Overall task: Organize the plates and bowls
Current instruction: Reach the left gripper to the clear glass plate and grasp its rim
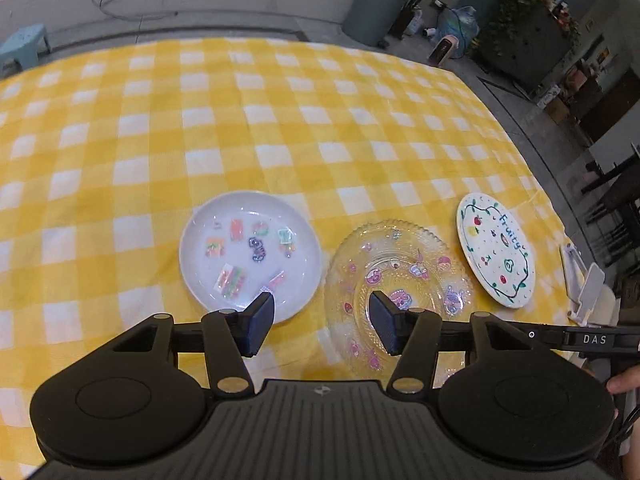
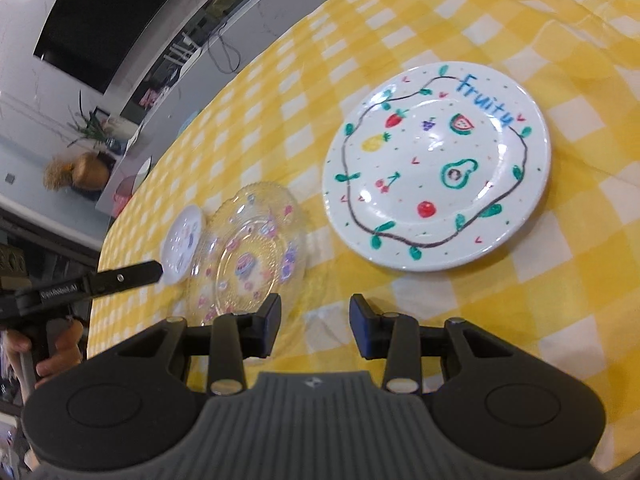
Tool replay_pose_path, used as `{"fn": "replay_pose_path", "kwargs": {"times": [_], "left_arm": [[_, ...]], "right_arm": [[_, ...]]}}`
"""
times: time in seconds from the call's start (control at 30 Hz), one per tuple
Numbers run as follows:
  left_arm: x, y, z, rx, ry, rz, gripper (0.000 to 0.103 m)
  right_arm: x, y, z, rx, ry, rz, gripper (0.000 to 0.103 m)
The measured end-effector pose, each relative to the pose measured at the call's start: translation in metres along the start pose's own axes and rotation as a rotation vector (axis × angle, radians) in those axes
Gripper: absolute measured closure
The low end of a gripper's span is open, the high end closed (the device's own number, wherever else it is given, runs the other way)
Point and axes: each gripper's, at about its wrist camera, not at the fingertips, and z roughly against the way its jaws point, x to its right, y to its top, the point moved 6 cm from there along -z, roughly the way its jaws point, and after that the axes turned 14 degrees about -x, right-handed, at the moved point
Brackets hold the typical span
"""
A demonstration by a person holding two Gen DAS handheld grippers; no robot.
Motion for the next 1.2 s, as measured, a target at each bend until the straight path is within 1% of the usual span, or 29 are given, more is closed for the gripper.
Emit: {"fn": "replay_pose_path", "kwargs": {"times": [0.1,0.23,0.33,0.47,0.53,0.63,0.67,0.7,0.73,0.8,0.87,0.93,0.97,1.0,1.13,1.2], "left_arm": [[-0.002,0.000,-0.008,-0.039,-0.008,0.001,0.040],[0.000,0.000,-0.011,-0.034,0.013,-0.030,0.042],[0.001,-0.001,-0.011,-0.034,-0.005,-0.033,0.042],[0.002,-0.001,-0.009,-0.037,-0.013,-0.035,0.051],[0.003,-0.001,-0.008,-0.041,-0.045,-0.032,0.053],[0.004,-0.002,-0.012,-0.051,-0.094,-0.022,0.053],[0.004,-0.003,-0.015,-0.061,-0.104,-0.018,0.055],[0.004,-0.003,-0.019,-0.073,-0.108,-0.013,0.057],[0.003,-0.004,-0.022,-0.087,-0.111,-0.010,0.063],[-0.001,-0.004,-0.025,-0.096,-0.123,0.011,0.065],[-0.004,-0.004,-0.027,-0.103,-0.142,0.030,0.071],[-0.006,-0.004,-0.032,-0.128,-0.149,0.040,0.076],[-0.006,-0.004,-0.032,-0.122,-0.152,0.034,0.079],[-0.007,-0.003,-0.032,-0.122,-0.158,0.031,0.079],[-0.009,-0.001,-0.032,-0.124,-0.180,0.040,0.079],[-0.011,-0.001,-0.033,-0.121,-0.197,0.055,0.082]], "right_arm": [[0.007,0.001,0.002,0.009,0.043,-0.046,0.065],[0.007,0.000,0.007,0.015,0.048,-0.053,0.065],[0.006,0.001,0.003,0.025,0.052,-0.062,0.065],[0.005,0.002,0.001,0.039,0.071,-0.072,0.065],[0.004,0.002,0.000,0.047,0.080,-0.073,0.065],[0.004,0.004,-0.003,0.058,0.100,-0.082,0.065],[0.005,0.005,-0.004,0.061,0.108,-0.084,0.065],[0.004,0.006,-0.004,0.063,0.114,-0.083,0.065],[0.004,0.007,-0.005,0.067,0.119,-0.082,0.065],[0.004,0.008,-0.006,0.070,0.129,-0.082,0.066],[0.004,0.010,-0.008,0.072,0.141,-0.084,0.066],[0.005,0.013,-0.010,0.074,0.154,-0.090,0.068],[0.005,0.013,-0.011,0.073,0.159,-0.096,0.071],[0.006,0.014,-0.012,0.072,0.160,-0.102,0.075],[0.009,0.017,-0.014,0.069,0.180,-0.123,0.076],[0.010,0.017,-0.014,0.069,0.185,-0.129,0.078]]}}
